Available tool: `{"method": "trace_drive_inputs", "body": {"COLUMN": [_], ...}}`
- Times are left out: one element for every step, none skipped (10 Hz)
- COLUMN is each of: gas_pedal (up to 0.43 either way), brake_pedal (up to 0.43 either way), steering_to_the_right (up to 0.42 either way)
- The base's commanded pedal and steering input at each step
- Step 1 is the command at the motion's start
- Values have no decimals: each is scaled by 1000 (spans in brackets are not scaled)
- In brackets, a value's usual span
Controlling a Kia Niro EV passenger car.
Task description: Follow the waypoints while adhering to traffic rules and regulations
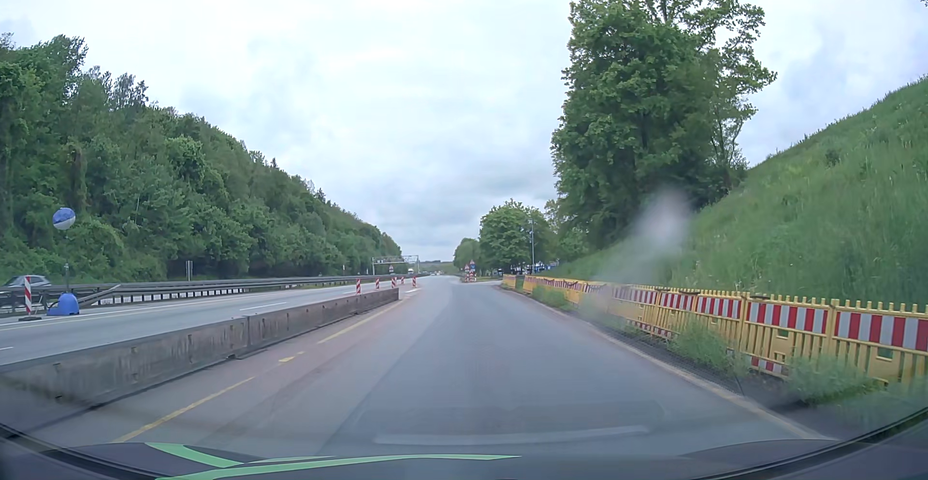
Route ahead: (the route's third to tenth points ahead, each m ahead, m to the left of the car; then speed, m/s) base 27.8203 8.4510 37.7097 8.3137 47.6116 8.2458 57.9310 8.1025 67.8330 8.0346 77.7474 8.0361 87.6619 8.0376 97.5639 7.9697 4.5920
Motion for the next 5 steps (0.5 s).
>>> {"method": "trace_drive_inputs", "body": {"gas_pedal": [150, 150, 150, 150, 150], "brake_pedal": [0, 0, 0, 0, 0], "steering_to_the_right": [-4, -3, -3, -3, -2]}}
